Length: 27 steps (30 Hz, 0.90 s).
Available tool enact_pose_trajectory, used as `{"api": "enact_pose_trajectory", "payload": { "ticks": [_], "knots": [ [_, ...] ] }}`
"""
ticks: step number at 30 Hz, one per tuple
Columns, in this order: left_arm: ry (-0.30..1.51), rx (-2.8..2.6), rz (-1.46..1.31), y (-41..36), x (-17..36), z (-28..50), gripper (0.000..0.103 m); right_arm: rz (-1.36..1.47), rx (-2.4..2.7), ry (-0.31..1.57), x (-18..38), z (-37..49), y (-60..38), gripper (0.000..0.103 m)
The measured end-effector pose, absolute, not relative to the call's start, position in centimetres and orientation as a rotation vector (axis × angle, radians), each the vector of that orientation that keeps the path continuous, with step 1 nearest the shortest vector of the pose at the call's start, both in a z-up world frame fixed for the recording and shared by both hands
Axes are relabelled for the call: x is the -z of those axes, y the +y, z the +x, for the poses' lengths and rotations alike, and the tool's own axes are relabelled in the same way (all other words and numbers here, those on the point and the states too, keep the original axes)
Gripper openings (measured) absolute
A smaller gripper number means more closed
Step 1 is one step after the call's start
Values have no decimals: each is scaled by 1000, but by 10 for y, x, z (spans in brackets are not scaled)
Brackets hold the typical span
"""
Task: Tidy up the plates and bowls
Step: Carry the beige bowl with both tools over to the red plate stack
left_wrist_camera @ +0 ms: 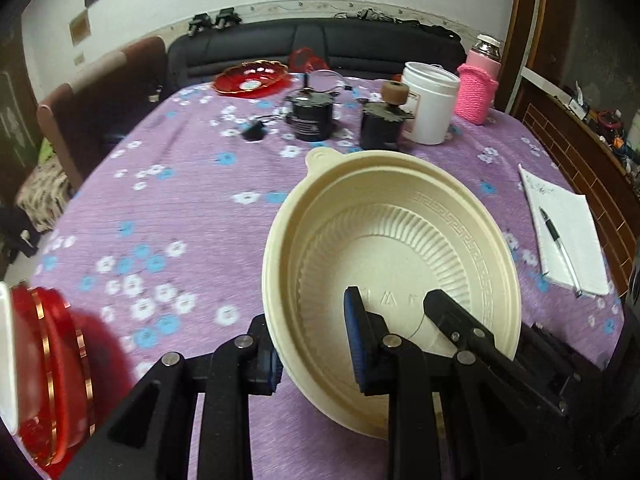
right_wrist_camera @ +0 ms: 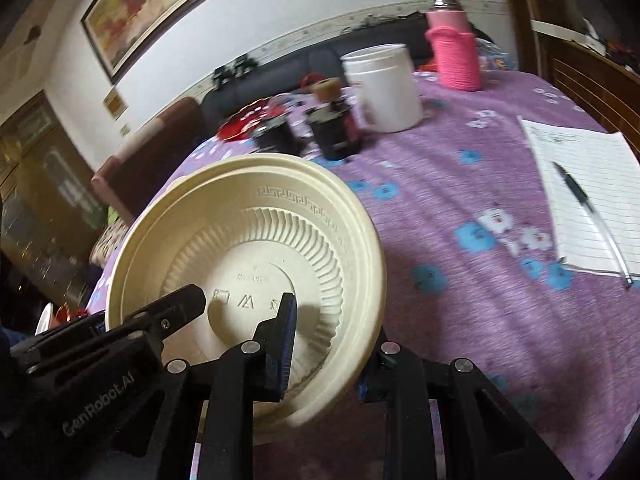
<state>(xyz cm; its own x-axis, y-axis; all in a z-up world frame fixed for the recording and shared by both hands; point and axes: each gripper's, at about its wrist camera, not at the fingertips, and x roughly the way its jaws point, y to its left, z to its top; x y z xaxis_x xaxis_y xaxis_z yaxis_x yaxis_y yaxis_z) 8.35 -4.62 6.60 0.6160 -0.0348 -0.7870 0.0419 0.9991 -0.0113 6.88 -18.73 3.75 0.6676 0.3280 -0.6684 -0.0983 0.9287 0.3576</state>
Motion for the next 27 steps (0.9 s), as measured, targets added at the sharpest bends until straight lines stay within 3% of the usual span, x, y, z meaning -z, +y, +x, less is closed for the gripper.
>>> {"api": "enact_pose_trajectory", "payload": {
  "ticks": [27],
  "knots": [
    [846, 138, 13, -8, -86, -39, 24, 297, -282, 813, -53, -48, -158, 23]
  ]
}}
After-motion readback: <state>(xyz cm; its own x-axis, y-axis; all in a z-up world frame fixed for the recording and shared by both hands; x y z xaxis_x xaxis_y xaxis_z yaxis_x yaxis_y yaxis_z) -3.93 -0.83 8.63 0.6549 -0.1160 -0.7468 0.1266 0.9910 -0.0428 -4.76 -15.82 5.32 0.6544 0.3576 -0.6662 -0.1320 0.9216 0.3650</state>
